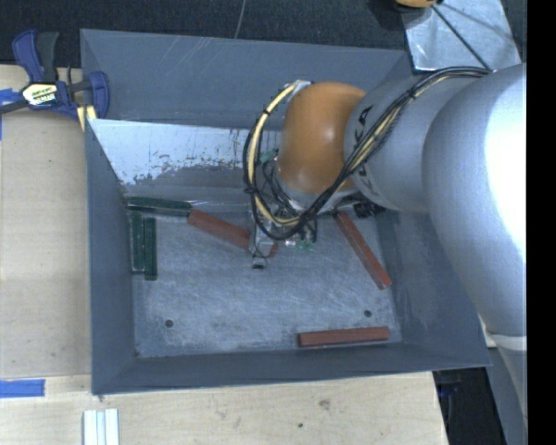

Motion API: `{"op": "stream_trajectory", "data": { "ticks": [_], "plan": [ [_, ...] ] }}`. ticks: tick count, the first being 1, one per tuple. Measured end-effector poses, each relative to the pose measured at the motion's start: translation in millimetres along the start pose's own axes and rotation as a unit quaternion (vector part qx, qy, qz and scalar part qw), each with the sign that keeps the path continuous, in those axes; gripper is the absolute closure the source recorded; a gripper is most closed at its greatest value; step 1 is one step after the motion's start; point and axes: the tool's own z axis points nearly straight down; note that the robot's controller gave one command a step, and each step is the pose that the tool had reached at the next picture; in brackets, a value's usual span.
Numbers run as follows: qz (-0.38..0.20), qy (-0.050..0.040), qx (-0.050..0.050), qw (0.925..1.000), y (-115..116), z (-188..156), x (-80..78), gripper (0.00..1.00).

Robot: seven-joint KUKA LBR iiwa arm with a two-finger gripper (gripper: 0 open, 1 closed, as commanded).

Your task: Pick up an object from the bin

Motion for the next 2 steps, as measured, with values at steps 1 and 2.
{"op": "stream_trajectory", "data": {
  "ticks": [1,2],
  "plan": [
    [0.000,0.0000,0.000,1.0000,0.0,0.0,0.0,1.00],
    [0.005,0.0001,0.000,1.0000,0.1,0.0,0.2,1.00]
  ]
}}
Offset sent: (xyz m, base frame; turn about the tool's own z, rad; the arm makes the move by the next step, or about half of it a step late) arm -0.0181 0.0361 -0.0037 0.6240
